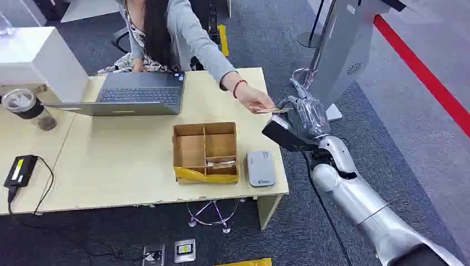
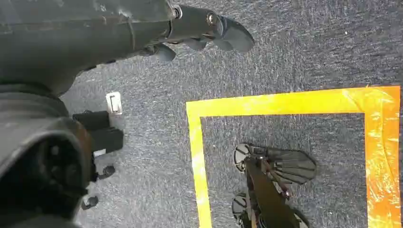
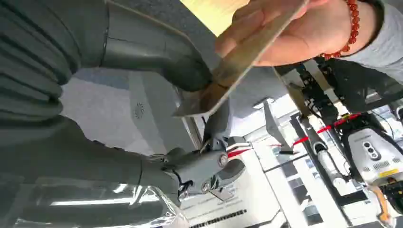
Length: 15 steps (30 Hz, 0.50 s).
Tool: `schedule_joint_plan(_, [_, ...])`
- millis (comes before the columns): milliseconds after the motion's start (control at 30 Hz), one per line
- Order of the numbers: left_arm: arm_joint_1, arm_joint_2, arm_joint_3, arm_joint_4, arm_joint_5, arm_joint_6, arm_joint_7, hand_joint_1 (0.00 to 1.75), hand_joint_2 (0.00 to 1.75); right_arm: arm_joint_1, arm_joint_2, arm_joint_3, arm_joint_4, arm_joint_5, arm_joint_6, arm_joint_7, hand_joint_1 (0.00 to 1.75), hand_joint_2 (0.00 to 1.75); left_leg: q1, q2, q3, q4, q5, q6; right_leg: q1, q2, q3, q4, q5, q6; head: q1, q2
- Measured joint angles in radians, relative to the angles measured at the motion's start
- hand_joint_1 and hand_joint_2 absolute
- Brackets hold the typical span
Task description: Pass the card to the sensor for recognition and then transmit it.
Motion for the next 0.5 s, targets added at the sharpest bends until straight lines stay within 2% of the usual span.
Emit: schedule_joint_plan(500, [0.0,-0.006,0.0,0.0,-0.013,-0.003,0.0,0.0,0.0,0.008,0.011,0.0,0.01,-0.003,-0.012,0.006,1.75,1.75,0.0,0.0,0.0,0.0,0.0,0.0,0.0,0.0,0.0,0.0,0.0,0.0,0.0,0.0])
